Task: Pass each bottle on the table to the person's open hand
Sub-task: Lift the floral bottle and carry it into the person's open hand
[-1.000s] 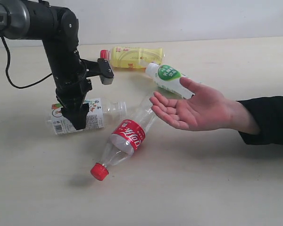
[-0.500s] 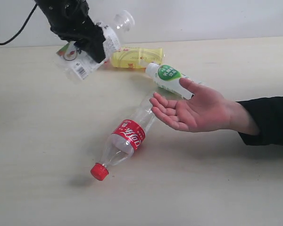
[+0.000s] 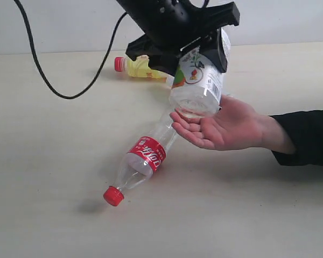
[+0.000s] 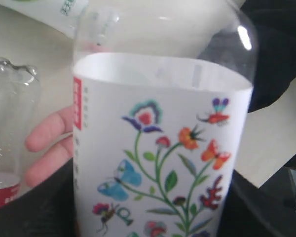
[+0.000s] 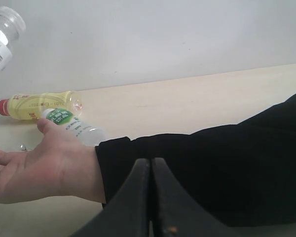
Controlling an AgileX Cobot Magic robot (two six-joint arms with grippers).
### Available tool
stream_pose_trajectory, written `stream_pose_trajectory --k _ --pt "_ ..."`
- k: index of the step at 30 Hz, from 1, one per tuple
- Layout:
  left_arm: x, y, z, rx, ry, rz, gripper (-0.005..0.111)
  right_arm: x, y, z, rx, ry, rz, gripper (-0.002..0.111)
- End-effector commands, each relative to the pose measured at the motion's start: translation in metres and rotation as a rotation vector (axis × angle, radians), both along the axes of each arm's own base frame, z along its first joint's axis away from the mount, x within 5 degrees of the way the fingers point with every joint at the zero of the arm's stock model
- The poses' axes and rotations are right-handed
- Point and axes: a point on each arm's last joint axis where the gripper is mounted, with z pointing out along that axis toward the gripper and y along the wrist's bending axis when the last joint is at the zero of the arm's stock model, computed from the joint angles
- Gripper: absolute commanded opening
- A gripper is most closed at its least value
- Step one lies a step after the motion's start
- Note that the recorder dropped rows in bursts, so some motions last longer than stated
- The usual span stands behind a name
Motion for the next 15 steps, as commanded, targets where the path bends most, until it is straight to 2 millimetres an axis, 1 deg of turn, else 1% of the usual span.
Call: stream_pose_trajectory --k 1,3,7,13,15 --pt "-0.002 -0.016 -0.018 0.012 0.058 0.048 0.000 0.000 0.000 -0.001 -0.010 -0.008 -0.001 0.000" --pt "-0.002 -0.022 -0.030 0.015 0.106 0.081 0.000 0.000 0.000 -0.001 -0.010 -0.008 -0.001 0.000" --pt "0.000 -0.029 -0.046 -0.009 0.172 0.110 0.000 0.000 0.000 -0.001 -0.010 -0.008 -0.001 0.000" --pt "0.004 -0.033 -0.058 -0.013 0.187 0.121 0.000 0.000 0.000 -0.001 -0.010 -0.008 -0.001 0.000" --pt "0.005 -0.034 -0.059 -0.021 0.174 0.120 0.004 0.000 0.000 -0.001 -0.010 -0.008 -0.001 0.000"
